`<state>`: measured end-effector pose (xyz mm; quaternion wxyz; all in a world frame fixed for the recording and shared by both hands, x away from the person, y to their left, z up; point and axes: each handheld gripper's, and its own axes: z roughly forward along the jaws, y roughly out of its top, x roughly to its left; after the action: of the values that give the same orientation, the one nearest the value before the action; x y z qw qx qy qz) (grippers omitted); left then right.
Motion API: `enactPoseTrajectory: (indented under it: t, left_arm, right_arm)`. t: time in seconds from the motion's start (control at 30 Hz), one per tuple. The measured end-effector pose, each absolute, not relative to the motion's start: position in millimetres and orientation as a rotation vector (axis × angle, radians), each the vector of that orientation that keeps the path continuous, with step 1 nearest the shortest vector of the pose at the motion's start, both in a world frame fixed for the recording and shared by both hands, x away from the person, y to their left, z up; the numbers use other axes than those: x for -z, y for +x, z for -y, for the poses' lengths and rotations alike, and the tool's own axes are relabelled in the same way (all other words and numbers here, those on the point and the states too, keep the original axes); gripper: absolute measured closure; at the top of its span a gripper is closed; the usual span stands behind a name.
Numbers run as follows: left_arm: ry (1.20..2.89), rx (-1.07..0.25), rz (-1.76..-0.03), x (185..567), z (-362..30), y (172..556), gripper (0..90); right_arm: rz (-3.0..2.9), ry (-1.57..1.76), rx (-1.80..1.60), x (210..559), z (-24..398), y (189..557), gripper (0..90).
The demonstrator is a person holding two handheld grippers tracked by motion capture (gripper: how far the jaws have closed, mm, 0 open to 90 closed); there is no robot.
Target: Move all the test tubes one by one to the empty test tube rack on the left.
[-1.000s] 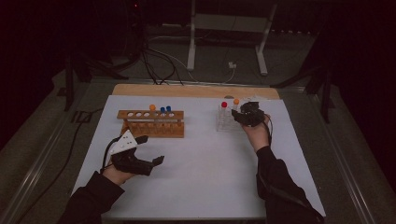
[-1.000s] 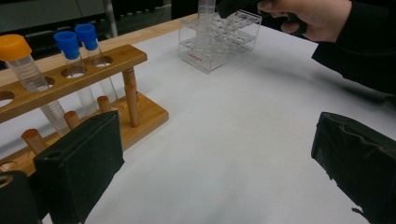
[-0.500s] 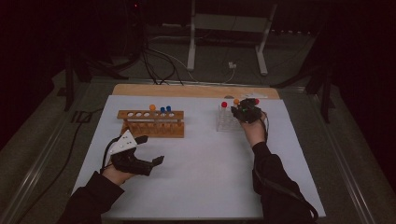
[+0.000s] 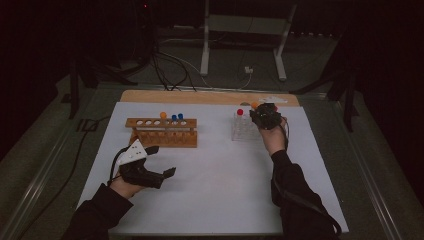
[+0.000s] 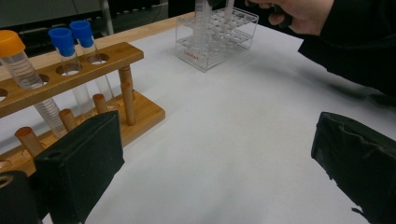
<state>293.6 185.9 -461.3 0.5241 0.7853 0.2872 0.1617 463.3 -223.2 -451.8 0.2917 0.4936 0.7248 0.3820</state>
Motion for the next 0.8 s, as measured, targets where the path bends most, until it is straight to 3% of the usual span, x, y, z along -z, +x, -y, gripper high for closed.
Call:
enactPoseTrajectory:
  t: [0.5,0.8]
  left_arm:
    - [1.895,-0.361,-0.665,458,-181,292,3.2]
    - [1.912,-0.347,-0.647,456,-175,292,3.2]
  right_arm:
    - [-1.895,1.214,-1.06,406,232,432,75.3]
    - [-1.945,1.155,-1.053,398,236,401,75.2]
